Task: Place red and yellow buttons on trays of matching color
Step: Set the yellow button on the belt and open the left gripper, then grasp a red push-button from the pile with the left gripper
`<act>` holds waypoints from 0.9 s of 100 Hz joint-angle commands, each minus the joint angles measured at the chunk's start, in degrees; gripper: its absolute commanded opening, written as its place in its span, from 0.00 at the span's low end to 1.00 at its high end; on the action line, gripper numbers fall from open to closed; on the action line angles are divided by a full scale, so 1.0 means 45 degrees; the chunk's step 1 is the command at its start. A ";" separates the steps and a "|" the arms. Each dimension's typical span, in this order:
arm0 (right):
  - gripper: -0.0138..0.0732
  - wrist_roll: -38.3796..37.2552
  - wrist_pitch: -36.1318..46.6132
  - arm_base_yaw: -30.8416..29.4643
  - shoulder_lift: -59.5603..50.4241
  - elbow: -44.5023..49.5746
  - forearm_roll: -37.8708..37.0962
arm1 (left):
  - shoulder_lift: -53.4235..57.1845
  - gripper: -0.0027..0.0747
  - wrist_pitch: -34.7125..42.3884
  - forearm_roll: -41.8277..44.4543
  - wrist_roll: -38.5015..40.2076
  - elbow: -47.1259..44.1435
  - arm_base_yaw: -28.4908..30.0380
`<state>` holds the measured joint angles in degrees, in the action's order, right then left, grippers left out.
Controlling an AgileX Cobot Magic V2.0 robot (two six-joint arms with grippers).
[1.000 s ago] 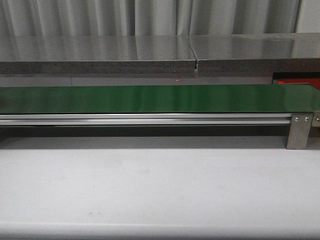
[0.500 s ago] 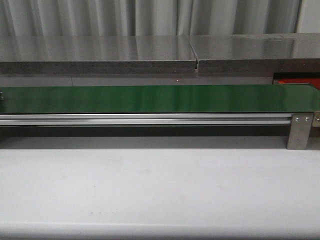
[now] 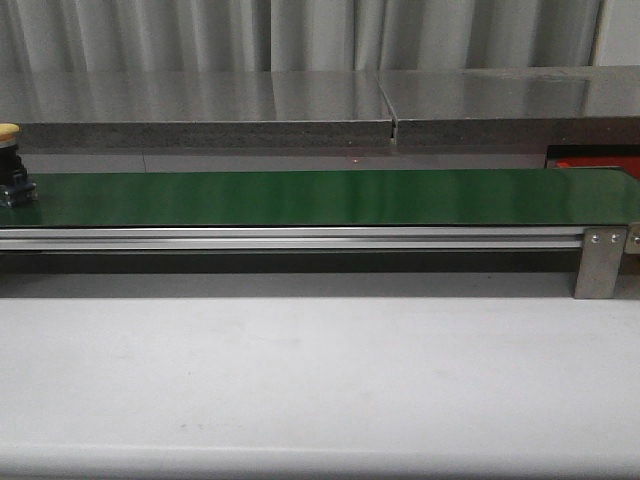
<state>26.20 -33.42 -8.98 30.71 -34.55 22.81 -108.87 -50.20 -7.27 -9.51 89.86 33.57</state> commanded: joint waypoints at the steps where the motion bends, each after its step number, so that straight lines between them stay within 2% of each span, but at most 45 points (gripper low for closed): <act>1: 0.02 0.0114 0.0779 0.0022 0.0009 -0.0320 0.0195 | 0.0271 0.90 0.0925 -0.0161 -0.0020 0.0251 0.0102; 41: 0.02 0.0114 0.0779 0.0022 0.0009 -0.0320 0.0195 | -0.1343 0.90 0.2569 -0.0263 -0.0337 0.0354 0.0119; 90: 0.02 0.0114 0.0779 0.0022 0.0009 -0.0320 0.0195 | -0.2895 0.90 0.2129 -0.0439 -0.0596 0.2441 0.0119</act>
<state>26.20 -33.42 -8.98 30.71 -34.55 22.81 -124.28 -41.62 -7.85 -11.80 97.80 34.10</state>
